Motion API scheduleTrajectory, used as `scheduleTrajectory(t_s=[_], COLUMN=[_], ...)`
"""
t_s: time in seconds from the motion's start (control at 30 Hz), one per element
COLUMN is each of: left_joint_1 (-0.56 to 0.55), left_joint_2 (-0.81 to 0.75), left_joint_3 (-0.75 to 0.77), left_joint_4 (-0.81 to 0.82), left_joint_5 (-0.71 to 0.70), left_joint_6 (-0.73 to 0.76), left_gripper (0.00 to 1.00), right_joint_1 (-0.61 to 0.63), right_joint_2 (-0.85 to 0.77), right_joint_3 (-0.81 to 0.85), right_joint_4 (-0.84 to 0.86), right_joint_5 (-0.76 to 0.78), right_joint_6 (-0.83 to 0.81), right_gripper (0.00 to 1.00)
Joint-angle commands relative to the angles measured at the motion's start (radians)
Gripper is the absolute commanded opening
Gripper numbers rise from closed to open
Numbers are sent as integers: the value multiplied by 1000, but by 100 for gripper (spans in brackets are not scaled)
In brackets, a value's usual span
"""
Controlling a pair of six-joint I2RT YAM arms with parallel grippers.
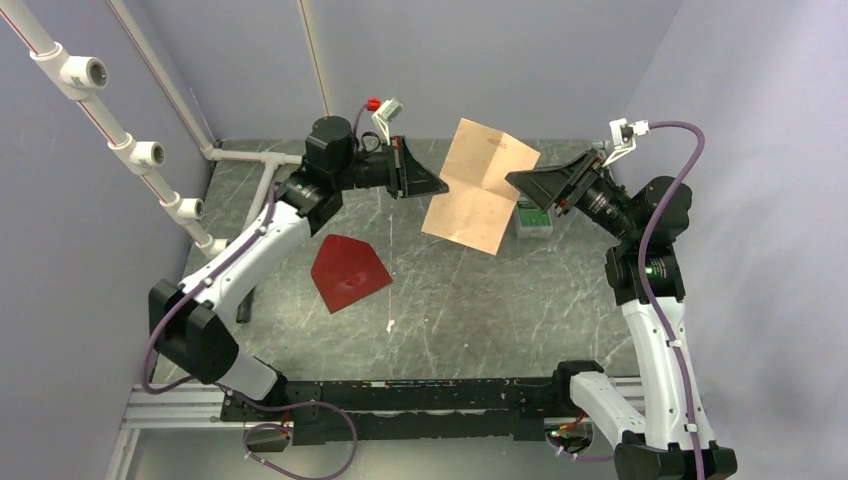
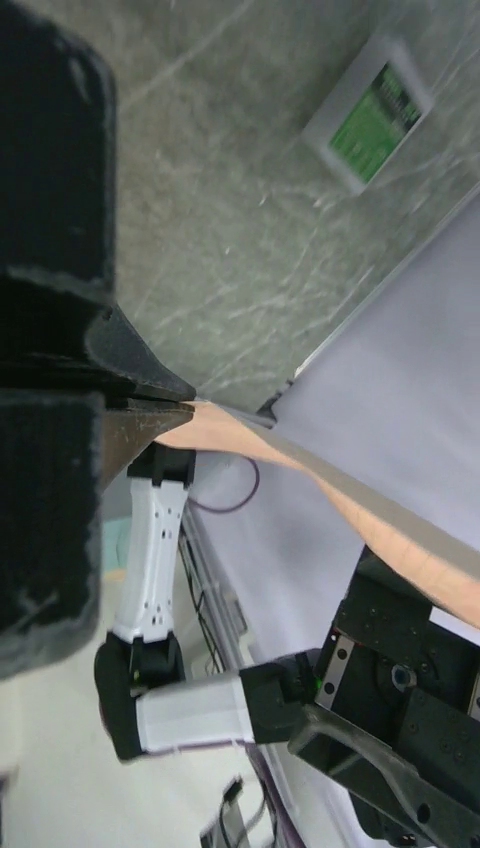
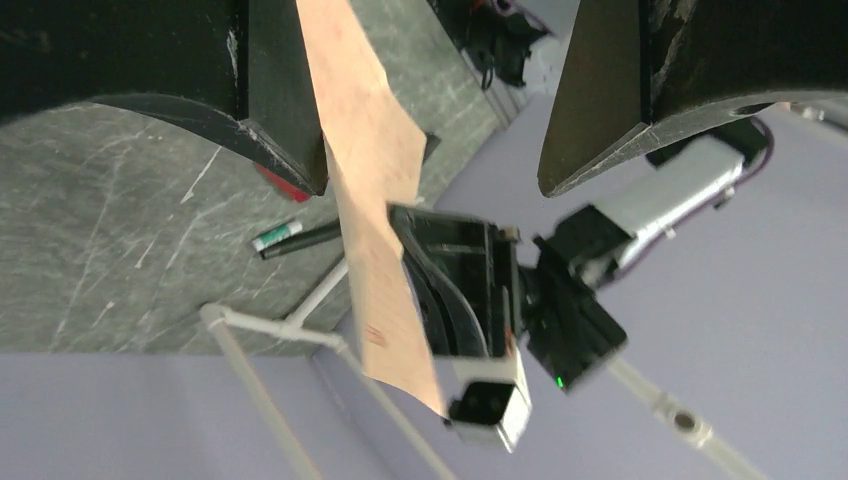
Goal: Place the letter into the envelope and seal it
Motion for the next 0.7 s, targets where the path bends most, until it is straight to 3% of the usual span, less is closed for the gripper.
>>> scheduleTrajectory(t_s=[0.0, 0.23, 0.43, 0.53, 0.67], left_joint_1=[2, 2, 3, 2, 2], left_joint_2=[-79, -80, -83, -91, -108], left_joint_3=[139, 203, 224, 232, 222], left_joint_4=[-334, -440, -472, -476, -457], left_joint_5=[-85, -170, -158, -74, 87], left_joint_6=[380, 474, 515, 544, 561], left_gripper=[2, 2, 3, 2, 2], right_joint_1=[-2, -1, -1, -1, 4], right_joint_2=[-2, -15, -49, -31, -1], right_joint_3=[39, 76, 99, 115, 98], right_joint_4=[67, 116, 15, -99, -135], right_joint_5=[-201, -409, -254, -153, -196], right_joint_6=[-95, -107, -185, -237, -278], right_gripper=[81, 79, 83, 82, 81])
